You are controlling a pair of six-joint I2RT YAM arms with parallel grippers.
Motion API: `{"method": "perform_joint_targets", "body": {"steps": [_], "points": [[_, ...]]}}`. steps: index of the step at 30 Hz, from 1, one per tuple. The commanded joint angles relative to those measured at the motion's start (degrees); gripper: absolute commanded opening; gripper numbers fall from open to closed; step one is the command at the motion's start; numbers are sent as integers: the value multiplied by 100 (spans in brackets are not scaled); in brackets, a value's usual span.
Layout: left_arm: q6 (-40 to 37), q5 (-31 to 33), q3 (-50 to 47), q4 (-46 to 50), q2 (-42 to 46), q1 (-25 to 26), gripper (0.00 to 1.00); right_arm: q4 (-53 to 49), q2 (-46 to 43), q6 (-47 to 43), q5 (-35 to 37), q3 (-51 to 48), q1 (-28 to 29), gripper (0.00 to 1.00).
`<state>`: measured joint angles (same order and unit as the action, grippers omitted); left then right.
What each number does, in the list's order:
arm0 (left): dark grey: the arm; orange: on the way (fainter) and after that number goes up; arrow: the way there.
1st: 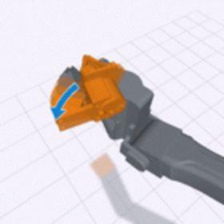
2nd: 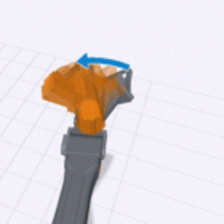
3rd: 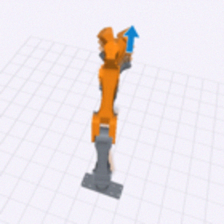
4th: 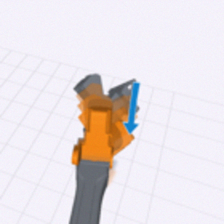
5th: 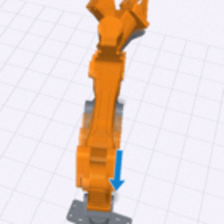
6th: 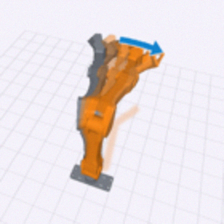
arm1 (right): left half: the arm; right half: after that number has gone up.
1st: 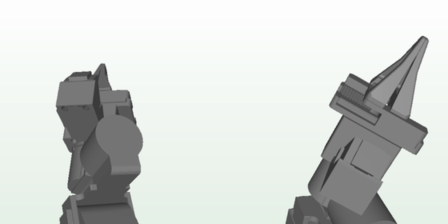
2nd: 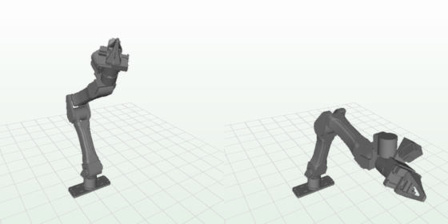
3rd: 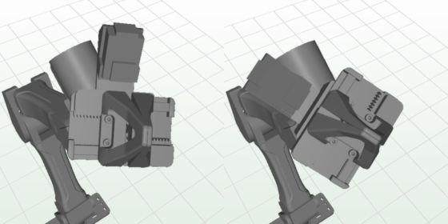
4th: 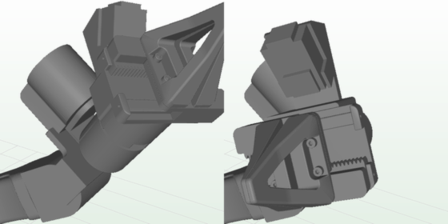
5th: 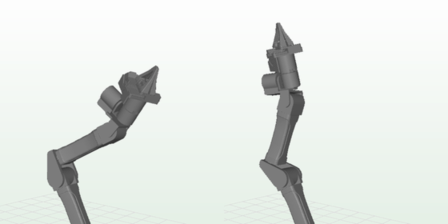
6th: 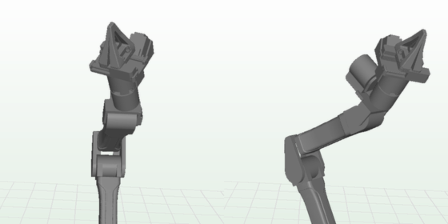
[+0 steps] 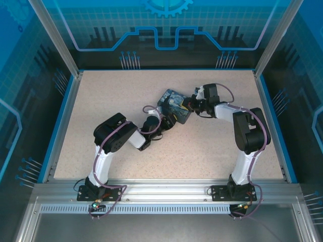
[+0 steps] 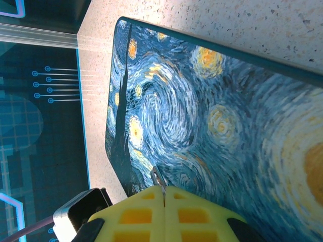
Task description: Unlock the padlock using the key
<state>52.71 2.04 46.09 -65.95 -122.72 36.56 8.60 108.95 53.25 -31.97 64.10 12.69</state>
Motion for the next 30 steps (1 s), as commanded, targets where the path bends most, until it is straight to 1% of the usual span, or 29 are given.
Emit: {"method": "perform_joint_targets", "body": {"steps": [1, 12, 17, 22, 26, 28, 30], "points": [[-156, 187, -46, 998, -139, 53, 38, -446, 257, -126, 142, -81, -82, 0], [-154, 288, 50, 1155, -156, 48, 30, -447, 262, -144, 129, -99, -94, 0], [-148, 297, 55, 1149, -165, 49, 29, -445, 268, -150, 120, -114, -115, 0], [-94, 321, -3, 999, -191, 40, 25, -454, 277, -158, 103, -97, -131, 0], [-44, 324, -84, 867, -178, 43, 20, -513, 263, -182, 90, -60, -134, 0], [-8, 332, -167, 728, -142, 43, 15, -566, 242, -207, 93, -4, -146, 0], [68, 313, -264, 689, -55, 34, 8, -628, 221, -209, 78, 79, -159, 0]]}}
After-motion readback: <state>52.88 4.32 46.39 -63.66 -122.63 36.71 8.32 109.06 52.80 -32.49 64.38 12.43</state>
